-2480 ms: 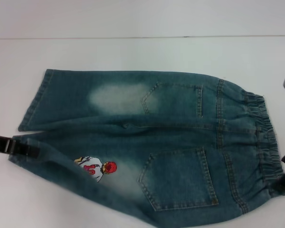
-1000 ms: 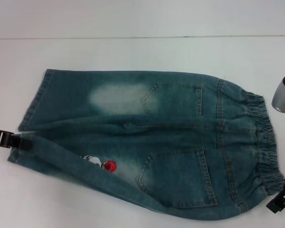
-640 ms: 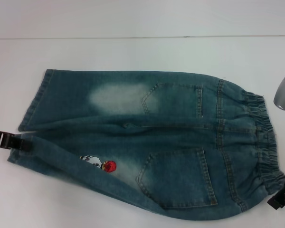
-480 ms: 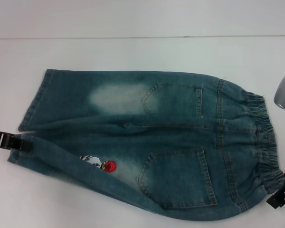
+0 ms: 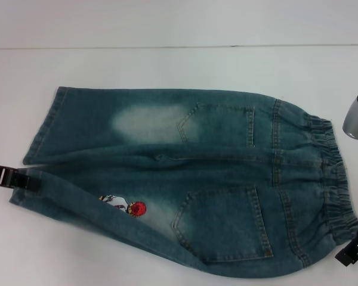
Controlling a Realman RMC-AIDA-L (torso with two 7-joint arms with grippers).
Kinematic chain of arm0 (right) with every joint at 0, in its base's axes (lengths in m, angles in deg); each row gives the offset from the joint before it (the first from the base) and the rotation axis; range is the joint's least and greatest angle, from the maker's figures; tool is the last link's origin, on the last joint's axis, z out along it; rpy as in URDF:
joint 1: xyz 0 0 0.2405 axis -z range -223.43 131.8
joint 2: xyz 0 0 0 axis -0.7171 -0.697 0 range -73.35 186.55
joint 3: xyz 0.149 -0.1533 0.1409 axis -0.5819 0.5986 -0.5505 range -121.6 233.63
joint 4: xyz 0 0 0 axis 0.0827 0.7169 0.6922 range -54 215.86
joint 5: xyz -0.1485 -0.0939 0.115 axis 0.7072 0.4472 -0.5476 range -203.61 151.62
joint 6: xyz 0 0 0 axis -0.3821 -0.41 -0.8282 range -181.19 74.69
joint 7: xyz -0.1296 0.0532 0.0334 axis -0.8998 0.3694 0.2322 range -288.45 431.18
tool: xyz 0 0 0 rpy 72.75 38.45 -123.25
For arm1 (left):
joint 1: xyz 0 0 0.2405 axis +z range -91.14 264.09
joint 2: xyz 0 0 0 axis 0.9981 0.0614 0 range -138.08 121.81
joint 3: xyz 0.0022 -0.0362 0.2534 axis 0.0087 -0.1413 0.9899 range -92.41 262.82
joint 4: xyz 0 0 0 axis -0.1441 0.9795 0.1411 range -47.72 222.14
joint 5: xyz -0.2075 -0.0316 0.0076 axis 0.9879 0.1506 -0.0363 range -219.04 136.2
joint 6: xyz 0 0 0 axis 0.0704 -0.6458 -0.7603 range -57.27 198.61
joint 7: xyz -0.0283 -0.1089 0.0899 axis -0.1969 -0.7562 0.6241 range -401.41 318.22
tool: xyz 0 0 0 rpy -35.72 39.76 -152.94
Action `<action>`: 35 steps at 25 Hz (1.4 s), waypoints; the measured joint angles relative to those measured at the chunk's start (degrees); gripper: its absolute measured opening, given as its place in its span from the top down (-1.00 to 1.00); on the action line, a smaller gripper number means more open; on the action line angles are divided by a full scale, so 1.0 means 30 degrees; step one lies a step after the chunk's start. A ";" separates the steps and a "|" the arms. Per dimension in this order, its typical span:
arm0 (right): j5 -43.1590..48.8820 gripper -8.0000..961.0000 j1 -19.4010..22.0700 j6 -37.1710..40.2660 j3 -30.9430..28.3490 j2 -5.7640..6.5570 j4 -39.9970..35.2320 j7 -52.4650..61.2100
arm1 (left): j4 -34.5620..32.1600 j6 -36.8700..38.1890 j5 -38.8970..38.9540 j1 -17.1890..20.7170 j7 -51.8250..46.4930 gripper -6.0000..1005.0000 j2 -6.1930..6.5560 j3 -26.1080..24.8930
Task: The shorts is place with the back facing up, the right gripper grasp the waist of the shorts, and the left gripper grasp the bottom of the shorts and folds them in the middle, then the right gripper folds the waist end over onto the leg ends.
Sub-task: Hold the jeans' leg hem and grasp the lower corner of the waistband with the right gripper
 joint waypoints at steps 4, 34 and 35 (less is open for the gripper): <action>-0.0257 -0.85 0.0126 -0.0428 0.0088 -0.0045 0.0083 -0.0220 | 0.0035 -0.0091 0.0001 -0.0027 0.0000 0.84 0.0000 0.0000; -0.1799 0.55 0.1124 -0.1510 -0.0366 0.0046 -0.0034 -0.2736 | 0.0202 -0.0205 0.0002 -0.0085 -0.0022 0.83 -0.0262 0.0028; -0.1800 0.63 0.1141 -0.1479 -0.0395 0.0046 -0.0069 -0.2747 | 0.0208 -0.0206 0.0004 -0.0087 -0.0020 0.83 -0.0275 0.0028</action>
